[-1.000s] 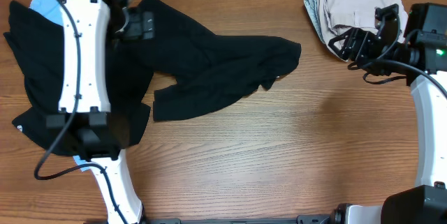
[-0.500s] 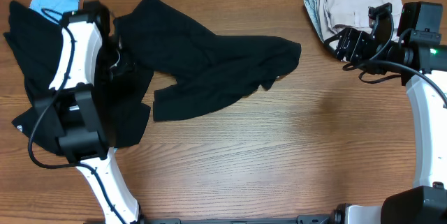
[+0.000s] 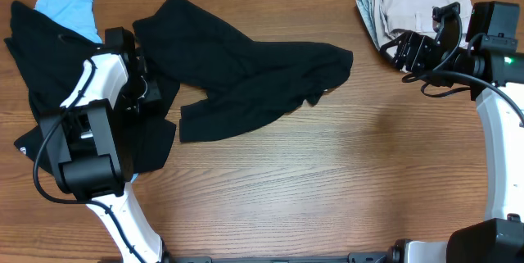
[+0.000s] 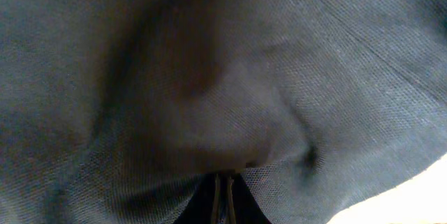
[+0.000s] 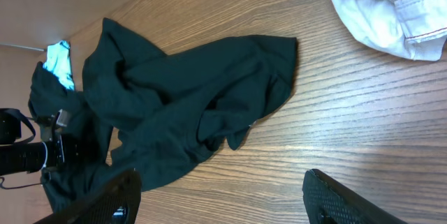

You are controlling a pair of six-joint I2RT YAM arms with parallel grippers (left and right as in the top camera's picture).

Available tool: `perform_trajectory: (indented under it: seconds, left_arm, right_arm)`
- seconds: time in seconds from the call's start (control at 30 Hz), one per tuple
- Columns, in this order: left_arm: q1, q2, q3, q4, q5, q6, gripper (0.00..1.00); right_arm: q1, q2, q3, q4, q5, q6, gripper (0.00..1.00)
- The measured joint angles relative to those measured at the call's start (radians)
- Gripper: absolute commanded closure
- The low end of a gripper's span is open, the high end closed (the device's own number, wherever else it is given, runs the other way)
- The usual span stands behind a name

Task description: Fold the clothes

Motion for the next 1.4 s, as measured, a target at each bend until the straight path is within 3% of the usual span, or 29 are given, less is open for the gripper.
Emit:
perform_trajectory:
  seconds: [0.13, 0.33, 0.6, 0.7, 0.87, 1.03, 1.23, 1.4]
  left_arm:
    - [0.010, -0.002, -0.010, 0.031, -0.143, 0.000, 0.89]
    - [0.106, 0.004, -0.023, 0.058, -0.338, 0.007, 0.67]
    - [0.280, 0.007, -0.026, 0.063, -0.447, 0.016, 0.39]
    - [0.319, 0.006, -0.026, 0.074, -0.458, 0.016, 0.36]
    - [0.341, 0.004, -0.025, 0.085, -0.455, 0.024, 0.25]
    - [0.342, 0.005, 0.012, 0.044, -0.401, 0.086, 0.00]
    - [0.256, 0.064, 0.200, -0.183, -0.219, 0.124, 0.00]
    - [0.163, 0.081, 0.462, -0.333, -0.053, 0.130, 0.00]
  right_arm:
    - [0.000, 0.000, 0.000, 0.000, 0.000, 0.000, 0.22]
    - [0.000, 0.000, 0.000, 0.000, 0.015, 0.000, 0.21]
    - [0.000, 0.000, 0.000, 0.000, 0.032, 0.000, 0.20]
    - [0.000, 0.000, 0.000, 0.000, 0.035, 0.000, 0.20]
    - [0.000, 0.000, 0.000, 0.001, 0.037, -0.001, 0.20]
    - [0.000, 0.000, 0.000, 0.001, 0.038, 0.000, 0.20]
    - [0.000, 0.000, 0.000, -0.003, 0.037, 0.000, 0.19]
    - [0.011, 0.000, 0.000, -0.018, 0.039, 0.000, 0.19]
